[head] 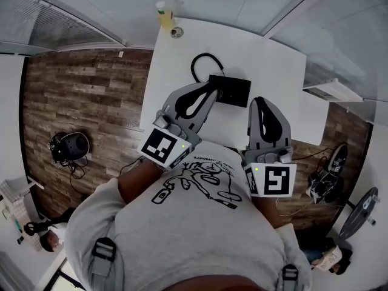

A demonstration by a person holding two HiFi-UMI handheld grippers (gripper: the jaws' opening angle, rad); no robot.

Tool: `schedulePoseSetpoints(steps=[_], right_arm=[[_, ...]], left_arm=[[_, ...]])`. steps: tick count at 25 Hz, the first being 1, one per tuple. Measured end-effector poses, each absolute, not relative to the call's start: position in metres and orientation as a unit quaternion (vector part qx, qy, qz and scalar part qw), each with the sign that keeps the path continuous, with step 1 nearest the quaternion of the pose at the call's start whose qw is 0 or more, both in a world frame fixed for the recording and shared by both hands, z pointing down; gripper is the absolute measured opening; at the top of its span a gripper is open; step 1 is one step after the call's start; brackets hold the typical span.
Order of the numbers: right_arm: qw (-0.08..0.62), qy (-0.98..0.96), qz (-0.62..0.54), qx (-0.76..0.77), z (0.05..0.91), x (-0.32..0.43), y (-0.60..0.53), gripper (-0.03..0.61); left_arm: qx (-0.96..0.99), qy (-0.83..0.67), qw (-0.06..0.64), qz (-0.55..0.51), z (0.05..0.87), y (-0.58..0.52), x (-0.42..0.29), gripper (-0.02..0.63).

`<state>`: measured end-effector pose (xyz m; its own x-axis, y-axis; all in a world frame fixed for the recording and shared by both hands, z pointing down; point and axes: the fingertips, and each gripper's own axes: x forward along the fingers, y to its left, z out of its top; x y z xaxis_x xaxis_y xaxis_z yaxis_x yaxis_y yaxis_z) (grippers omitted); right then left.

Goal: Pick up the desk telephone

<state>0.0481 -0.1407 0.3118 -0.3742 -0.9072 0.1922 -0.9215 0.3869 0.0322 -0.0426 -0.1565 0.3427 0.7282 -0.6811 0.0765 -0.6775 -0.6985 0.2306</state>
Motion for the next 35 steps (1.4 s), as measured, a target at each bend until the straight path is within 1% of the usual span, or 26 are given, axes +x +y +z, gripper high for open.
schedulePoseSetpoints(steps=[3,8,10,13,17,20,24,30,35], right_arm=[[0.093,-0.831,0.056,0.545,0.321,0.056,-0.142,0.018],[0.114,-0.837,0.076,0.530,0.351,0.067,-0.146,0.018],[0.129,-0.837,0.090,0.524,0.371,0.071,-0.149,0.020],[0.144,-0.836,0.119,0.516,0.404,0.076,-0.154,0.025],[0.154,-0.832,0.182,0.501,0.450,0.081,-0.154,0.079],[0.166,-0.825,0.213,0.497,0.481,0.086,-0.156,0.095],[0.192,-0.816,0.235,0.493,0.520,0.091,-0.158,0.115],[0.201,-0.800,0.293,0.483,0.575,0.097,-0.162,0.140],[0.225,-0.788,0.315,0.479,0.611,0.105,-0.162,0.158]], left_arm=[[0.927,-0.356,0.122,-0.006,0.349,-0.154,-0.032,0.035],[0.921,-0.354,0.160,0.020,0.385,-0.160,-0.021,0.044],[0.917,-0.355,0.179,0.032,0.404,-0.164,-0.020,0.059],[0.910,-0.353,0.212,0.049,0.437,-0.169,-0.019,0.102],[0.901,-0.343,0.250,0.087,0.486,-0.169,-0.017,0.137],[0.892,-0.336,0.284,0.109,0.523,-0.169,-0.016,0.153],[0.879,-0.322,0.325,0.132,0.570,-0.167,-0.015,0.158],[0.853,-0.310,0.384,0.168,0.644,-0.163,-0.018,0.172],[0.838,-0.301,0.414,0.190,0.686,-0.162,-0.018,0.190]])
